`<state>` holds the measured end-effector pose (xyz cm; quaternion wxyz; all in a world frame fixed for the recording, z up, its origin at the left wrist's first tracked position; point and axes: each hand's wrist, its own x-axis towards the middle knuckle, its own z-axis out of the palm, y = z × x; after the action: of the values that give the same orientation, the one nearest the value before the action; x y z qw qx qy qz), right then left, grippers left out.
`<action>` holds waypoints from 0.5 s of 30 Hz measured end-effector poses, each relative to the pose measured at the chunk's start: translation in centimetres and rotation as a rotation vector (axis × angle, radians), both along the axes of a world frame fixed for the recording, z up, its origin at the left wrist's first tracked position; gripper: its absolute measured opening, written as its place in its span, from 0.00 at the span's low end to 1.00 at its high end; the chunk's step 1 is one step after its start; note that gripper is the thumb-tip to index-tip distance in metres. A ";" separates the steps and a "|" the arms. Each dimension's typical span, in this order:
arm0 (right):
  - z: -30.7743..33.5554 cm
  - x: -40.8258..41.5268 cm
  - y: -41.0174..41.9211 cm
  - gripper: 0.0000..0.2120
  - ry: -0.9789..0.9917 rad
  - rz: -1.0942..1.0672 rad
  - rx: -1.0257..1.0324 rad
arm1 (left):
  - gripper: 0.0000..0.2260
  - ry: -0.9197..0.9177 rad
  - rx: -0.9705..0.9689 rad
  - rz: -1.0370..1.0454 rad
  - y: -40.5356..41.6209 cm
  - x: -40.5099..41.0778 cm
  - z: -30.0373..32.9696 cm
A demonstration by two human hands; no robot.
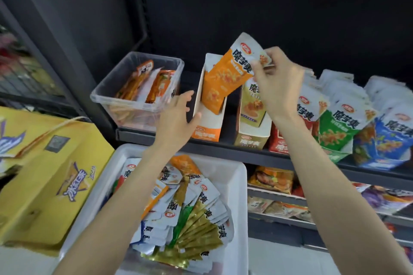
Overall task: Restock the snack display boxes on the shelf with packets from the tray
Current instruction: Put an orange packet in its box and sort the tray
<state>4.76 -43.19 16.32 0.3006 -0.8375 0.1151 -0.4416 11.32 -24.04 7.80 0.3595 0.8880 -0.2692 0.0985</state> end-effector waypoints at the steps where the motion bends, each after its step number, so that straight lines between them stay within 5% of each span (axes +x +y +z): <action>1: 0.0 1.1 0.4 0.07 0.021 0.010 -0.101 | 0.24 0.021 0.036 0.007 0.0 0.4 -0.4; 9: -3.2 6.7 1.1 0.12 0.432 -0.092 -0.489 | 0.21 0.148 -0.023 -0.054 0.5 1.1 -1.3; 15: -4.2 6.7 0.8 0.16 0.353 -0.129 -0.541 | 0.21 0.156 -0.052 -0.080 0.4 1.4 -1.6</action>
<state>11.42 -42.43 12.14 0.0141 -0.9415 0.0967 -0.3225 12.69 -23.63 6.23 0.4059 0.8720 -0.2728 0.0214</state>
